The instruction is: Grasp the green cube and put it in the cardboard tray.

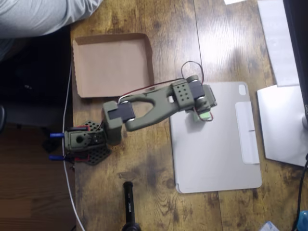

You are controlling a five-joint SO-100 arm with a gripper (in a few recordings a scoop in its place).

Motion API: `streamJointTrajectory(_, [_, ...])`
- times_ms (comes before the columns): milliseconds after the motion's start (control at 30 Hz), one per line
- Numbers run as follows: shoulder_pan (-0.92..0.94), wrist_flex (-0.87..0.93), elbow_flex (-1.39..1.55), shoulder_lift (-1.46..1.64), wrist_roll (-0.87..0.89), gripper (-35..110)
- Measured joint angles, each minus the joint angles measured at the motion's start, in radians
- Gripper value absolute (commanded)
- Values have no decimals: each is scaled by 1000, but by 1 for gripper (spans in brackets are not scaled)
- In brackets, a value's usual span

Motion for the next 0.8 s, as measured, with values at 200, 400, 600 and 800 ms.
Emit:
streamJointTrajectory(200, [9, -51, 40, 3, 2, 22])
streamJointTrajectory(400, [18, -143, 132, 17, 0, 29])
streamJointTrajectory(600, [40, -253, 245, 49, 6, 29])
streamJointTrajectory(800, [43, -451, 400, 51, -14, 29])
